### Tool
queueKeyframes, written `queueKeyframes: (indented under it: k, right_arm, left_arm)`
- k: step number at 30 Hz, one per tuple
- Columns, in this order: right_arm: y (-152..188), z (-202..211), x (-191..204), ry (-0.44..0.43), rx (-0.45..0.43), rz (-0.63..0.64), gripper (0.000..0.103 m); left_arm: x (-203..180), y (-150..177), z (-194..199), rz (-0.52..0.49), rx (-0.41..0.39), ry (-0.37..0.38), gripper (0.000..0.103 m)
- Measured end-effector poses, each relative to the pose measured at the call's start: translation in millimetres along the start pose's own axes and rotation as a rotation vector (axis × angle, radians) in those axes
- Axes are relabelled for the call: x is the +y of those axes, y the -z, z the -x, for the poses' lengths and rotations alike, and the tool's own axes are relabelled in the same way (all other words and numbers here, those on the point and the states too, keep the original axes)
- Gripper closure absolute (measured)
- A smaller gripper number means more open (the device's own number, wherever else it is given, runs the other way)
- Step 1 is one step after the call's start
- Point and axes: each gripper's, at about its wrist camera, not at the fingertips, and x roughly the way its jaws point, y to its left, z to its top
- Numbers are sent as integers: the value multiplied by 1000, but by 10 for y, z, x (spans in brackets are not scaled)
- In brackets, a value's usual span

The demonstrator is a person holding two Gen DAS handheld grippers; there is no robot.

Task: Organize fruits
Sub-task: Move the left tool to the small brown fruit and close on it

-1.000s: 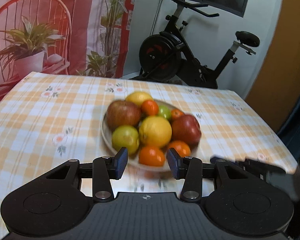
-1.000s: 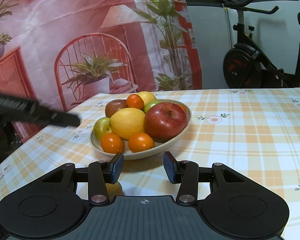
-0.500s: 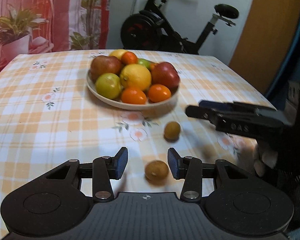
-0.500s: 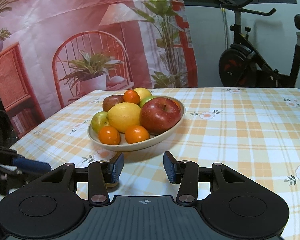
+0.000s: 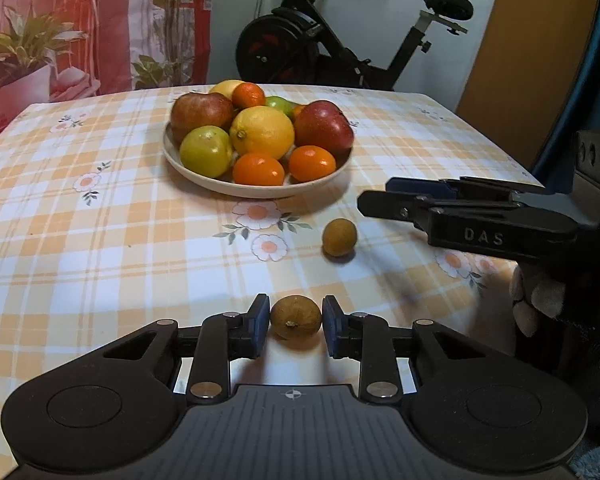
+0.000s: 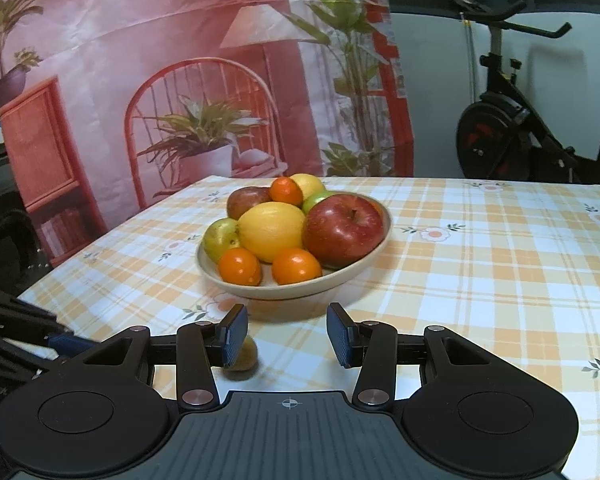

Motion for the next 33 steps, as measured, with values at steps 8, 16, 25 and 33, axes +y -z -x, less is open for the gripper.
queueKeyframes:
  k: [8, 16, 25, 33]
  right_arm:
    - [8, -44, 124, -58, 29, 51, 61]
    - [15, -137, 245, -78, 91, 109, 65]
    - [28, -230, 299, -69, 146, 138, 72]
    - [30, -257, 302, -62, 161, 138, 77]
  left_arm:
    - [144, -50, 95, 85, -61, -54, 73]
    - [237, -85, 143, 139, -105, -96, 73]
    - [247, -92, 143, 144, -119, -106, 73]
    - [250, -89, 146, 146, -123, -114, 73]
